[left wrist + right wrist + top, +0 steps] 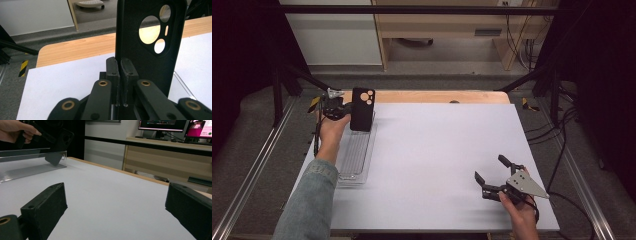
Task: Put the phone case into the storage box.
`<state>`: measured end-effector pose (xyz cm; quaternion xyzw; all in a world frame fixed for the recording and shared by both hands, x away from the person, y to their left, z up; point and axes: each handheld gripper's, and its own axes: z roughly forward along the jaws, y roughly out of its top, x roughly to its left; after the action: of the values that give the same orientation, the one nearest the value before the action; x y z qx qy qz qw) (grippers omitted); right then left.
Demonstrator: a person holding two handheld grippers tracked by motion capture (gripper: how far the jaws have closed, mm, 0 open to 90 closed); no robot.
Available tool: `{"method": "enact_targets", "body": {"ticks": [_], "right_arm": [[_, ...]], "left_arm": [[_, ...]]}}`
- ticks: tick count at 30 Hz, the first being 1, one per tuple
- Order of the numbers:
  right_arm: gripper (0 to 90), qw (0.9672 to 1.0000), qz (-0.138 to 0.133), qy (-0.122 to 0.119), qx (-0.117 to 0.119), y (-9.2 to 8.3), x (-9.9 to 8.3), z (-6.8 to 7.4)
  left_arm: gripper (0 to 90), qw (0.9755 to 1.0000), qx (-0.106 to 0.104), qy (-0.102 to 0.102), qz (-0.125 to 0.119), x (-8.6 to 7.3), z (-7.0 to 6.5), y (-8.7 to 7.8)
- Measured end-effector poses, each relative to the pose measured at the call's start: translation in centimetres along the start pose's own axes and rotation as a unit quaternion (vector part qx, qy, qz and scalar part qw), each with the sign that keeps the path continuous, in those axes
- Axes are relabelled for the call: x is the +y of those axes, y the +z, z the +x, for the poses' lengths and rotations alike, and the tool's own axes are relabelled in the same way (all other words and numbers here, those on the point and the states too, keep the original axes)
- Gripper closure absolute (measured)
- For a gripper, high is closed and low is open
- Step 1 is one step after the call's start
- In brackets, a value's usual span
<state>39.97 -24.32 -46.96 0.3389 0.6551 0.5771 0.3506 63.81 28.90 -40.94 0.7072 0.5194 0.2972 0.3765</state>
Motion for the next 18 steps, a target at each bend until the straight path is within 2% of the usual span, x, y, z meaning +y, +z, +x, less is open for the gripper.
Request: {"method": "enact_targets", "body": {"ticks": [18], "right_arm": [[3.9,1.0,0.0,0.001,0.0,0.0,-0.02,-0.02]], "left_arm": [[86.0,0.9999,0.002,-0.004,0.009,-0.17,-0.23,0.3]]}}
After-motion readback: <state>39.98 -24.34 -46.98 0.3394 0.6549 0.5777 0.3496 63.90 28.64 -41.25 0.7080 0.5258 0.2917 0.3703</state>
